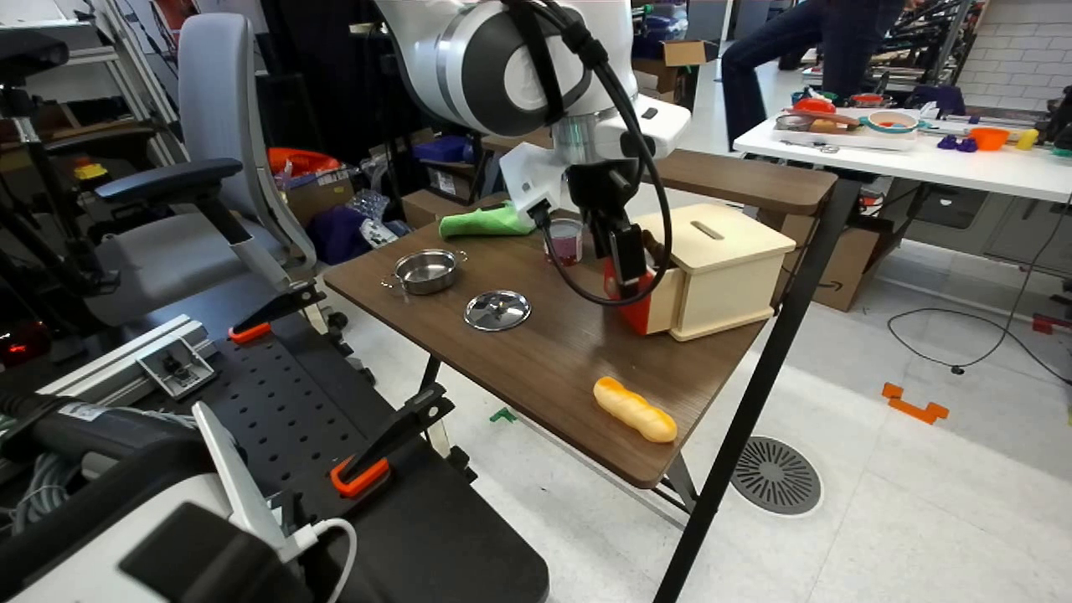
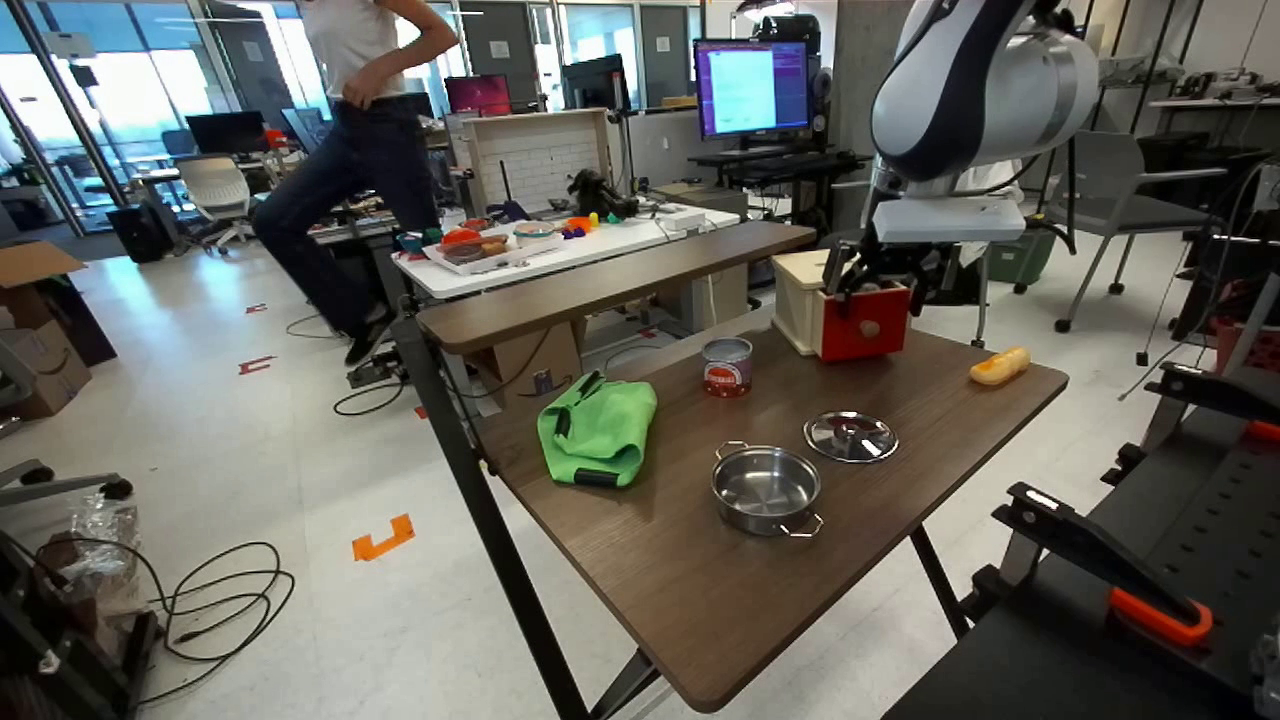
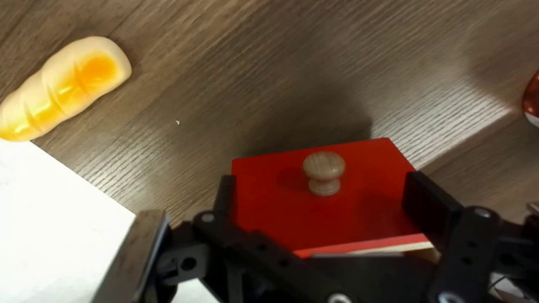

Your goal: Close the drawer

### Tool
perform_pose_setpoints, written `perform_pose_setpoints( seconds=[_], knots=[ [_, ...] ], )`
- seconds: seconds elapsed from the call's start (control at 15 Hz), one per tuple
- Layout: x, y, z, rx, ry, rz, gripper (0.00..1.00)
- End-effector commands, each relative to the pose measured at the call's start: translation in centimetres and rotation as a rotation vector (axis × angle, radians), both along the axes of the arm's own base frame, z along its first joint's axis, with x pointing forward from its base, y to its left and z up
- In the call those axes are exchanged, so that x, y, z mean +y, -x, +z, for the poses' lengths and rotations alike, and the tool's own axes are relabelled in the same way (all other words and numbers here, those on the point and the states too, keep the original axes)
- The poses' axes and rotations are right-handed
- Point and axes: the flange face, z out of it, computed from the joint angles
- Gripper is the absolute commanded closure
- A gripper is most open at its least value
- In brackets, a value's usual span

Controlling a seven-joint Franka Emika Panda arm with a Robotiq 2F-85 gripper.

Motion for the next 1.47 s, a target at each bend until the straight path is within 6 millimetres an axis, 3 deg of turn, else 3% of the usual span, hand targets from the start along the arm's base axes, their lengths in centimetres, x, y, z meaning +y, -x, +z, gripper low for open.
perform_pose_setpoints(
  seconds=[0.0,0.87,1.4],
  knots=[
    [-1.1,-2.0,-0.1,-0.064,0.006,-0.045,0.0],
    [-1.9,-4.2,0.3,-0.127,-0.006,-0.089,0.0],
    [-2.3,-4.8,-1.1,-0.186,0.031,-0.062,0.0]
  ],
)
